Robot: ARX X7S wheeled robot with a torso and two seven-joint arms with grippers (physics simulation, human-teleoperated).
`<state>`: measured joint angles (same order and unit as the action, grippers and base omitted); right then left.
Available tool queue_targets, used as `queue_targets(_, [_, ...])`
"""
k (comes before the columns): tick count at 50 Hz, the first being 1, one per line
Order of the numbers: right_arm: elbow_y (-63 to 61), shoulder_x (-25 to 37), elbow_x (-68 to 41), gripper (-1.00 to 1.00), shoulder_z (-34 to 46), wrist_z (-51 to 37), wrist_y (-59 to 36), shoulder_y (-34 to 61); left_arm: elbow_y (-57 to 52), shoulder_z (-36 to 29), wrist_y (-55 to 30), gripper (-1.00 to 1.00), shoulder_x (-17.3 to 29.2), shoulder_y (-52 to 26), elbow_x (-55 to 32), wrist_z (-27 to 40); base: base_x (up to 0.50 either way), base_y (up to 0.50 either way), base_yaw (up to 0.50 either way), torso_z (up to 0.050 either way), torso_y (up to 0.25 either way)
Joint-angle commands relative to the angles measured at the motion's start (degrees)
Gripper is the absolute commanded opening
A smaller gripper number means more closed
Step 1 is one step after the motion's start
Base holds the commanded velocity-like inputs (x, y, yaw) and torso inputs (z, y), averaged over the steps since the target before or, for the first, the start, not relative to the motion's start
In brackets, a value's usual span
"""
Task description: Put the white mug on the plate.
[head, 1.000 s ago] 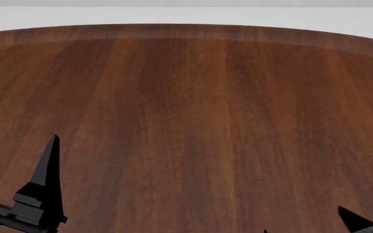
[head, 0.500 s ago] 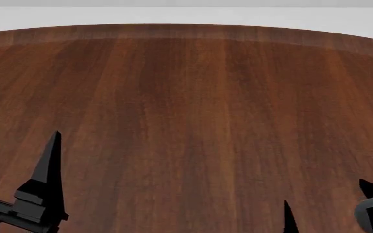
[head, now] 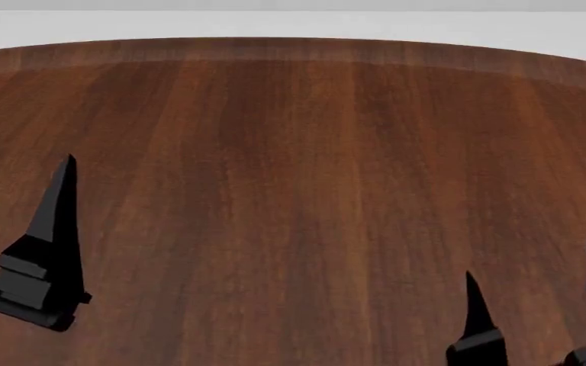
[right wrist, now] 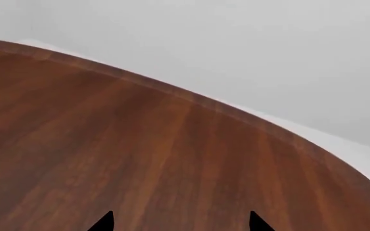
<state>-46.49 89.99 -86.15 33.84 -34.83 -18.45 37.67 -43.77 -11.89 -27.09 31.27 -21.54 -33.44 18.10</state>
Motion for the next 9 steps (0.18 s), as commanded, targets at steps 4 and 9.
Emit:
queue_targets(4, [0.26, -0.01, -1.05, 1.00, -1.86, 1.19, -1.84, 1.16, -3.20, 0.63, -9.54, 1.00, 1.63, -12.93, -5.17, 2.21, 0.00, 0.00, 0.00, 0.000, 0.000])
queue_targets(9, [0.11, -0.01, -2.45, 1.00, -3.41, 1.49, -4.15, 2.49, -3.74, -0.71, -12.23, 1.00, 1.60, -17.29, -5.89, 2.33, 0.00, 0.00, 0.00, 0.000, 0.000])
